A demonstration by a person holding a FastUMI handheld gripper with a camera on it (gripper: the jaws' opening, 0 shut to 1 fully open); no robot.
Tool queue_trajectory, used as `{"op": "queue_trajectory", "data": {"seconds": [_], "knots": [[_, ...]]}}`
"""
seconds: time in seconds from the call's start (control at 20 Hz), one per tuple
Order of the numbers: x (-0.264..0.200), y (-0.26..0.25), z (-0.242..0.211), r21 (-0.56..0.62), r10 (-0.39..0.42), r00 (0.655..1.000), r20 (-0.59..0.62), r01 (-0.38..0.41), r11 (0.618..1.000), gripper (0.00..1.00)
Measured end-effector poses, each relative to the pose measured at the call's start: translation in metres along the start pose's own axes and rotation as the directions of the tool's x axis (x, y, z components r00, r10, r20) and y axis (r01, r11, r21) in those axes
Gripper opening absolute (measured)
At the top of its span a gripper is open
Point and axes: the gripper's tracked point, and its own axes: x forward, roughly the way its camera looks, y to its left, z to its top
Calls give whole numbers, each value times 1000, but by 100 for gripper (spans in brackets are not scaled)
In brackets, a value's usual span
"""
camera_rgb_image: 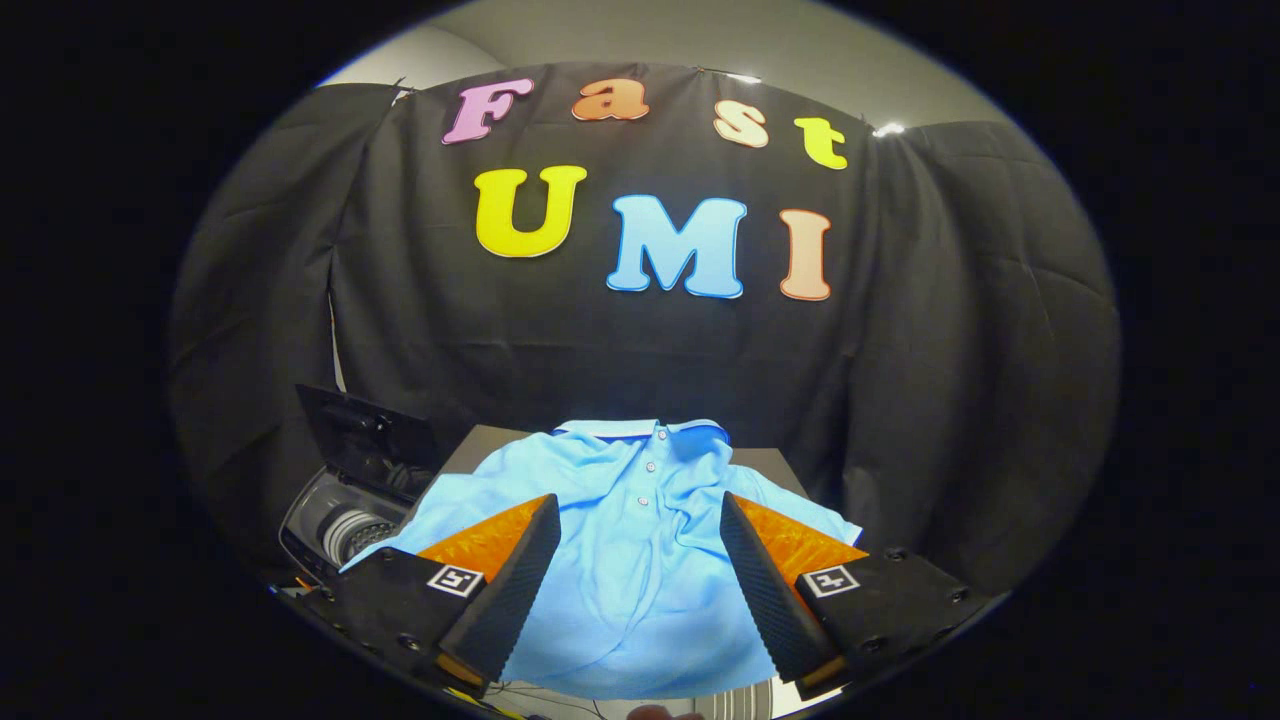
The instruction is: Put the clothes into the washing machine and then close the washing machine lid.
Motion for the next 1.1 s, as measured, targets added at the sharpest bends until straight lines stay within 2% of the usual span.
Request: {"op": "queue_trajectory", "data": {"seconds": [0.15, 0.35, 0.5, 1.0, 1.1], "knots": [[17, 3, -19, 12, 20, 998, -62, -19, 1000, 100], [35, 1, -41, 0, 8, 993, -121, -8, 1000, 100], [46, 6, -59, 16, 37, 984, -177, -34, 999, 100], [54, 11, -64, 82, 89, 979, -184, -75, 994, 100], [56, 13, -64, 64, 94, 977, -192, -83, 995, 100]]}}
